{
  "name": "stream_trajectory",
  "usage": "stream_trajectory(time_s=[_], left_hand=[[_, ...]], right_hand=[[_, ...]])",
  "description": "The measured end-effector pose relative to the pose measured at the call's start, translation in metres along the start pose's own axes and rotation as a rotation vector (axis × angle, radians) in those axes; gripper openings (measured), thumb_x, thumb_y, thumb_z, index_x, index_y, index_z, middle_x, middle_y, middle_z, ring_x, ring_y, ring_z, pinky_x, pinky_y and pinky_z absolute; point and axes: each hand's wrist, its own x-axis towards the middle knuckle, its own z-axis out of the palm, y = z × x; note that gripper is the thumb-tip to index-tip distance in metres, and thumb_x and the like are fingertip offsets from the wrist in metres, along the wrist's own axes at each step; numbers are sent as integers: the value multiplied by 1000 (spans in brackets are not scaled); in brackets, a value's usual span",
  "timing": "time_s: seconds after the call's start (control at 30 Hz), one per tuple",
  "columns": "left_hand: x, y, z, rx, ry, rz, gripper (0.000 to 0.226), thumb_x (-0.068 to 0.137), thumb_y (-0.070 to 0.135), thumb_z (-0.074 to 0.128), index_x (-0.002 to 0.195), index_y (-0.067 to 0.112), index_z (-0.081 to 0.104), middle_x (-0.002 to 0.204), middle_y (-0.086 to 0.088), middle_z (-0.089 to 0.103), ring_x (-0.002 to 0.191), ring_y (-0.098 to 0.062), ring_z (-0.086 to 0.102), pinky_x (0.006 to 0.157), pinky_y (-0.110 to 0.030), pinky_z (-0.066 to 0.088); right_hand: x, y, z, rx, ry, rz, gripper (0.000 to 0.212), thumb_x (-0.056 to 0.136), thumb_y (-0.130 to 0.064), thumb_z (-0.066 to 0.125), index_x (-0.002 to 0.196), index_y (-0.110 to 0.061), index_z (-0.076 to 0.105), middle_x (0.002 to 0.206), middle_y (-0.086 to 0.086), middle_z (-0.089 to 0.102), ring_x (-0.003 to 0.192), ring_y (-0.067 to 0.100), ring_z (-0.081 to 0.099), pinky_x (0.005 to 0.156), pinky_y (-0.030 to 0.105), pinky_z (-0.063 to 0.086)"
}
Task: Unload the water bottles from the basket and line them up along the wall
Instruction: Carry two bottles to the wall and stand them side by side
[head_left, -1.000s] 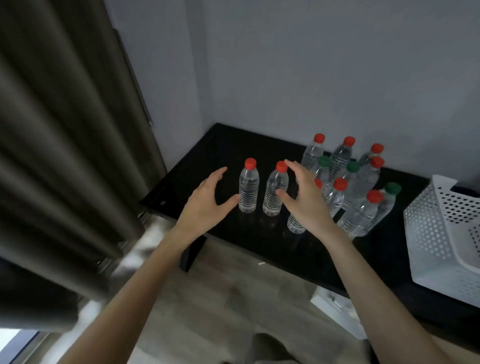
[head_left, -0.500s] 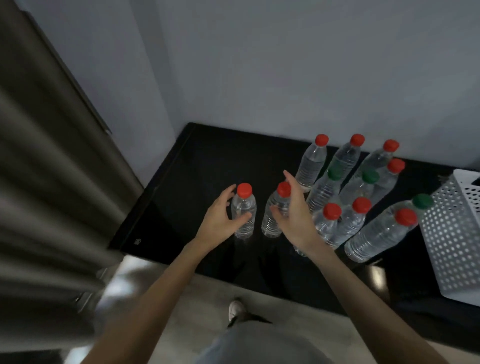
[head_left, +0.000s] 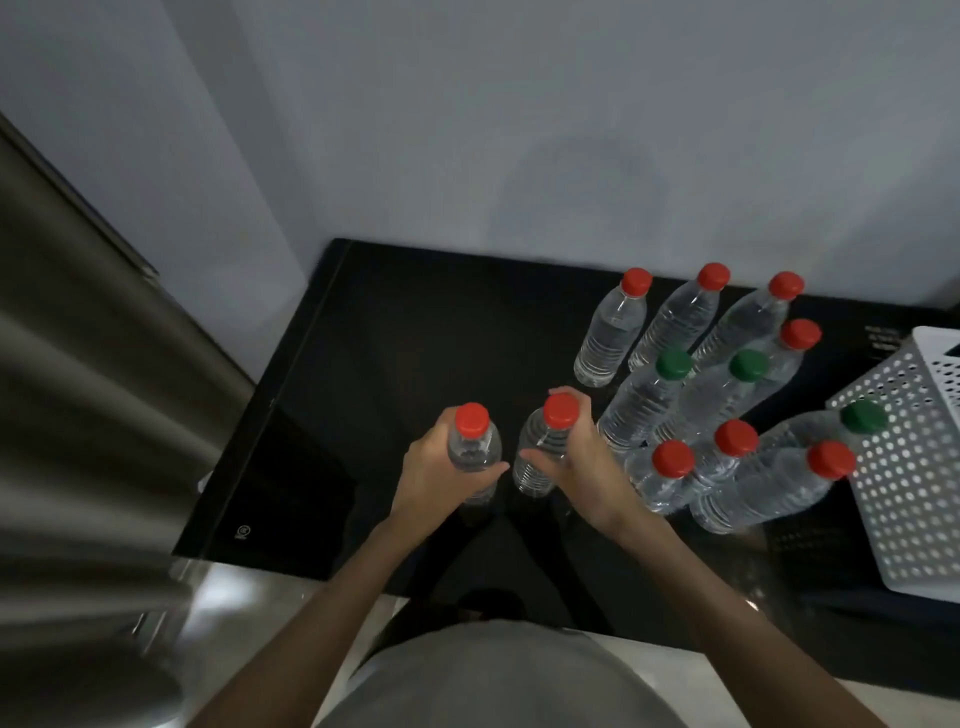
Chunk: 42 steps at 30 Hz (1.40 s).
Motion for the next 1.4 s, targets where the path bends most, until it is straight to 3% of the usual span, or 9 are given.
stream_trajectory(time_s=[0.1, 0.27, 0.53, 0.87, 1.03, 1.1, 1.23, 1.4], left_hand=[[9, 1, -5, -35, 42, -46, 61, 59, 30, 91, 111, 28, 59, 91, 21, 66, 88, 4, 65, 78, -8, 49], [36, -8, -26, -92, 67, -96, 57, 56, 31, 92, 104, 31, 62, 91, 16, 70, 87, 5, 66, 81, -20, 54], [106, -28, -91, -78, 68, -65, 63, 55, 30, 92, 110, 26, 63, 100, 12, 70, 96, -1, 66, 88, -31, 56], [253, -57, -178, -99, 108, -8, 55, 55, 26, 92, 101, 33, 61, 92, 17, 69, 88, 2, 66, 77, -18, 51], [333, -71, -202, -109, 120, 20, 53, 57, 20, 93, 101, 18, 63, 90, 7, 70, 85, -8, 67, 74, -19, 50], [356, -75, -205, -113, 125, 7, 51, 56, 23, 93, 98, 17, 64, 90, 3, 71, 84, -14, 68, 75, -27, 53], [401, -84, -210, -158, 140, -33, 66, 44, 49, 87, 100, 22, 65, 93, 5, 73, 88, -15, 70, 82, -42, 58], [431, -92, -211, -152, 152, -11, 76, 40, 61, 78, 103, 21, 62, 97, 1, 72, 91, -19, 69, 84, -43, 56]], right_hand=[[8, -4, -1, -21, -31, 14, 63, 84, -26, 72, 126, -35, 25, 121, -4, 53, 107, 13, 59, 96, 44, 50], [32, -18, -2, -51, -109, 6, 58, 81, -23, 74, 114, -37, 29, 107, -7, 60, 98, 9, 62, 92, 45, 51], [98, -48, 17, 41, -100, 11, 56, 81, -20, 75, 112, -37, 31, 101, -9, 63, 95, 2, 64, 91, 36, 53], [256, -102, 53, 75, 57, -11, 60, 79, -19, 77, 110, -38, 29, 100, -13, 60, 91, -4, 62, 77, 17, 49], [339, -110, 73, 80, 134, 28, 56, 77, -24, 78, 110, -26, 34, 103, -5, 63, 93, 12, 65, 85, 40, 55], [362, -111, 76, 87, 149, 35, 55, 75, -27, 77, 109, -30, 34, 104, -3, 64, 95, 17, 65, 87, 46, 54], [409, -113, 84, 117, 180, 35, 55, 78, -14, 78, 109, -27, 34, 104, 1, 64, 94, 14, 65, 83, 35, 54], [444, -109, 96, 122, 252, 10, 55, 78, -11, 77, 113, -23, 37, 109, 4, 63, 98, 16, 65, 83, 32, 56]])
